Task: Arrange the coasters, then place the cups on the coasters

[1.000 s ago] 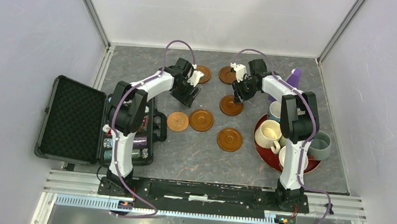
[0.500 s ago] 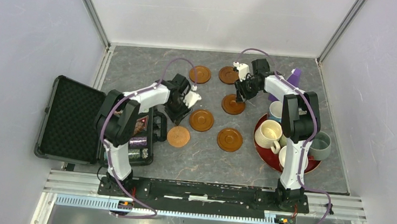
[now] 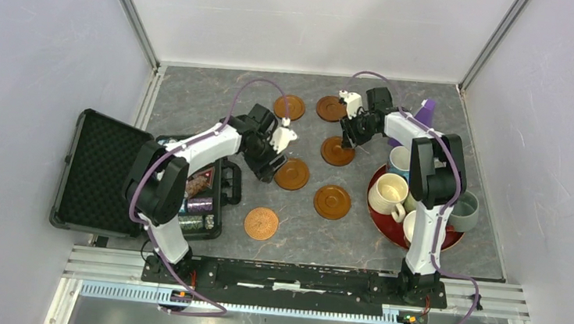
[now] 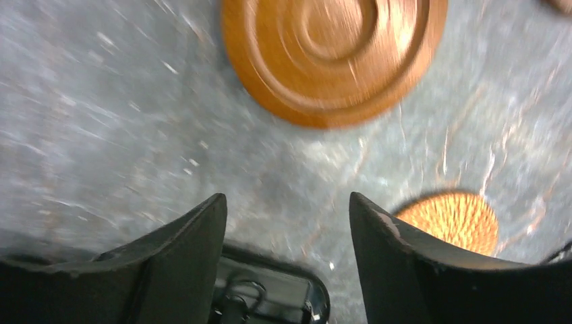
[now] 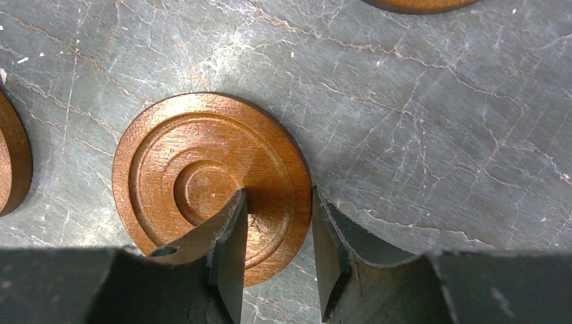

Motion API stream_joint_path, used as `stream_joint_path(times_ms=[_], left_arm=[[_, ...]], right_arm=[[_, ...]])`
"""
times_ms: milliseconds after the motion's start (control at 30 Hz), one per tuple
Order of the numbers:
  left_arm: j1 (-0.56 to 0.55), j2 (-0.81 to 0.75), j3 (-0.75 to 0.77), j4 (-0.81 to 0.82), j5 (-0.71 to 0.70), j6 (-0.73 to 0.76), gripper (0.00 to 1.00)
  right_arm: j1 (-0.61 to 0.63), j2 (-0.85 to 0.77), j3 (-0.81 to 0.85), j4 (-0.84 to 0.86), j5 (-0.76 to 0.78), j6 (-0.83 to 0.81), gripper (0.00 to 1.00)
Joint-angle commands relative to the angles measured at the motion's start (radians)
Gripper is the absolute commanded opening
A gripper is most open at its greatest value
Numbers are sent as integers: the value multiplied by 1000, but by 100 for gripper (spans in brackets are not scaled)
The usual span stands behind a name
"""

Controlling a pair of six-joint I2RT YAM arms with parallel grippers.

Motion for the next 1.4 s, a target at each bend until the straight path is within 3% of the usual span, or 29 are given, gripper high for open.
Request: stream_joint_path(times_ms=[0,400,667,1367], left_arm=[[-5,52,105,157,-7,-121,77],[-53,273,262,219,-99,-138,77],[-13,315,305,210,-257,-182,58],[34,363,386,216,-195,-213,56]], right_arm=[[-6,-10,-67,-18,31,22,40],[14,-76,-196,52,28,60,39],[47,-96,-247,102,25,105,39],[83,-36,-144,112,23,121,38]])
